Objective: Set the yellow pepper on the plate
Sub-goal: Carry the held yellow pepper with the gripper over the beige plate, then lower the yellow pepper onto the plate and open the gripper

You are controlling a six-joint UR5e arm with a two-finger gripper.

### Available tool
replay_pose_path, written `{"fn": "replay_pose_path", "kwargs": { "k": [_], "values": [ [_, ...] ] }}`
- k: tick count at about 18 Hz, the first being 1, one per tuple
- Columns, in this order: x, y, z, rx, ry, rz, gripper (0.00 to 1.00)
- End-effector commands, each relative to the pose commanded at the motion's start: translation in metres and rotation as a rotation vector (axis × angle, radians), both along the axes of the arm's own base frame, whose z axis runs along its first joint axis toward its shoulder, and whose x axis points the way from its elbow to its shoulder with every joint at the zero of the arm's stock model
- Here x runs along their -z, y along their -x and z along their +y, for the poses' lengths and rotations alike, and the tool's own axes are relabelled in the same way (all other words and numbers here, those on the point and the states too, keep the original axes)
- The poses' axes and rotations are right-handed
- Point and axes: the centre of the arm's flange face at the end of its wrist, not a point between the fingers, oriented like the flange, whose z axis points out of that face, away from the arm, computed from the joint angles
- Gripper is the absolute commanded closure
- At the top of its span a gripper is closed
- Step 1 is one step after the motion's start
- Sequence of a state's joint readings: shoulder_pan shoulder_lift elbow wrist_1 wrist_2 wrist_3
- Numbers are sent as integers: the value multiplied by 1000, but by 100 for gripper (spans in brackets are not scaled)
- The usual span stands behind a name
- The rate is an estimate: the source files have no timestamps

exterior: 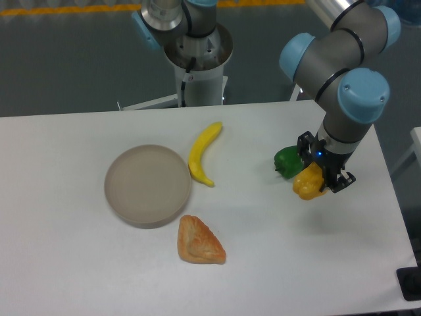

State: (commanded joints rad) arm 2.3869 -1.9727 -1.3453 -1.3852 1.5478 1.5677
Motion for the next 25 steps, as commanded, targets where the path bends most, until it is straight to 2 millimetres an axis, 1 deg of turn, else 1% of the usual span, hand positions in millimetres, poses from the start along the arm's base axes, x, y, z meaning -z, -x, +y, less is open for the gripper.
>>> {"fn": "replay_pose_path", "kwargs": {
  "k": [2, 5, 7, 9, 10, 12, 13, 14, 15, 16, 17, 18, 19, 21, 22, 24, 25],
  "values": [
    [0, -6, 3, 6, -1, -3, 79],
    [0, -28, 17, 9, 3, -7, 79],
    [-1, -50, 30, 3, 2, -7, 79],
    [1, -74, 41, 9, 8, -14, 78],
    [3, -101, 50, 5, 14, -21, 78],
    [7, -134, 62, 5, 20, -26, 78],
    [7, -160, 72, 6, 22, -28, 78],
    [7, -178, 79, 6, 16, -40, 78],
    [11, -203, 87, -6, 4, -76, 78],
    [22, -230, 92, -18, 10, -110, 78],
    [28, -255, 97, -18, 18, -114, 78],
    [34, -285, 100, 15, 32, -120, 78],
    [40, -302, 99, 37, 47, -125, 78],
    [62, -326, 91, 68, 87, -131, 78],
    [70, -333, 88, 77, 88, -130, 77],
    [77, -347, 88, 98, 68, -116, 75],
    [83, -354, 83, 109, 73, -117, 74]
  ]
}}
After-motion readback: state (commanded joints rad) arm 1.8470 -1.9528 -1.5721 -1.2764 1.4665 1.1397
